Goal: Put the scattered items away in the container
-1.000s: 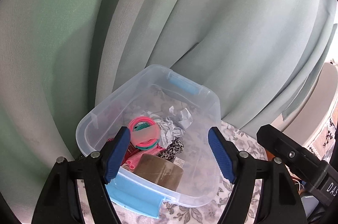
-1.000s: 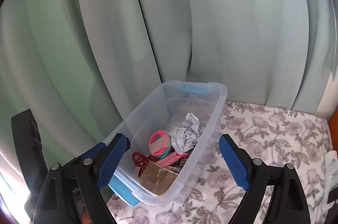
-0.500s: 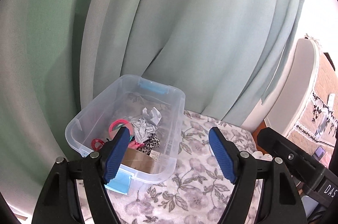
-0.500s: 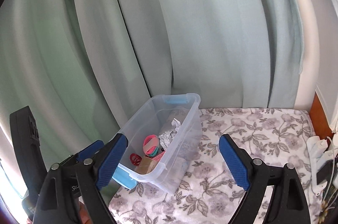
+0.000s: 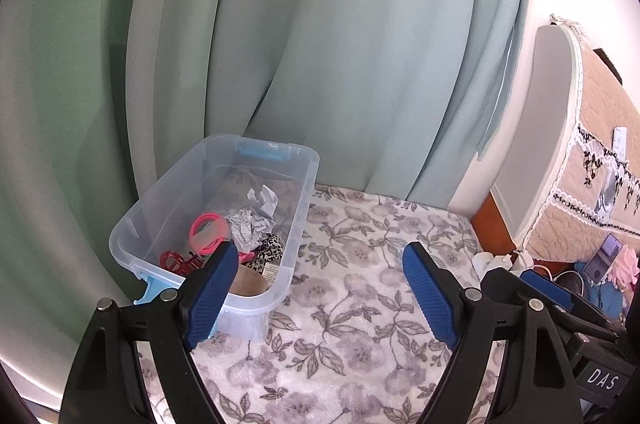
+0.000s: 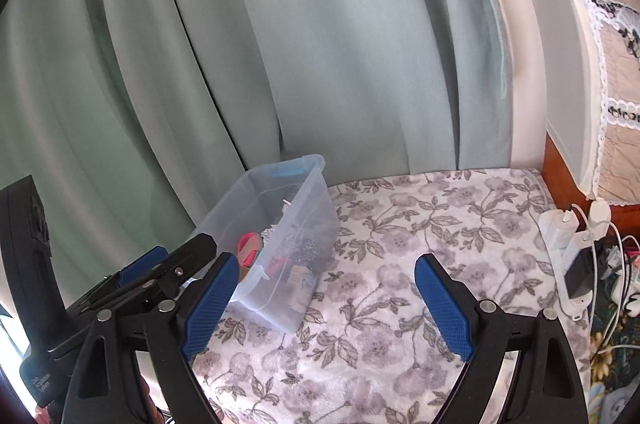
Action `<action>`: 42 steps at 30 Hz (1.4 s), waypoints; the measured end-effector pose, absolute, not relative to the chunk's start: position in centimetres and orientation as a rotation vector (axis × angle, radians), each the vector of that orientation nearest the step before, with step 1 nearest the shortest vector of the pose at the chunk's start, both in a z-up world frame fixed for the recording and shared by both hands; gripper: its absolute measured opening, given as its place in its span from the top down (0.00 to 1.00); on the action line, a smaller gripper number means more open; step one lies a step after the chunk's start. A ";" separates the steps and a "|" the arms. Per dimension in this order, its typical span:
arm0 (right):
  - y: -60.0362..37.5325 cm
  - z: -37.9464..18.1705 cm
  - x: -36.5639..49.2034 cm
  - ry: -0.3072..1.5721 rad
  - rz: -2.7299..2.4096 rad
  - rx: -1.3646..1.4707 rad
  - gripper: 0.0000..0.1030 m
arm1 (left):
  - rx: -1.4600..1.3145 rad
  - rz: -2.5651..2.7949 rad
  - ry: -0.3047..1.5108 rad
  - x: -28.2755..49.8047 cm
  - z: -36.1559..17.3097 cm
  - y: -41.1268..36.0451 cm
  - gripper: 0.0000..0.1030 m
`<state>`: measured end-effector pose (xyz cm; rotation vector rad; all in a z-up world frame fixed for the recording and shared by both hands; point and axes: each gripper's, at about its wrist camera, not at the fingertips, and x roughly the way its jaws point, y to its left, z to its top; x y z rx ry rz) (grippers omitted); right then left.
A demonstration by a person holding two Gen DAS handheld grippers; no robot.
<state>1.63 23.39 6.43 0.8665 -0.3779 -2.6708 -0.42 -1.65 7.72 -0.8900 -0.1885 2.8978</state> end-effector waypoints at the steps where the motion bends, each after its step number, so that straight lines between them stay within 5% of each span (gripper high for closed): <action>1: 23.6 6.1 1.6 -0.381 -2.677 0.887 0.11 | -0.907 2.897 -0.182 -0.5 7.6 -1.5 0.17; 27: 23.5 3.3 2.6 -0.305 -2.758 1.105 0.09 | -1.076 2.836 -0.024 -0.5 5.1 -0.9 0.12; 42: 22.4 3.6 3.1 -0.261 -2.780 1.125 0.00 | -1.101 2.825 -0.064 -0.2 5.1 -2.3 0.12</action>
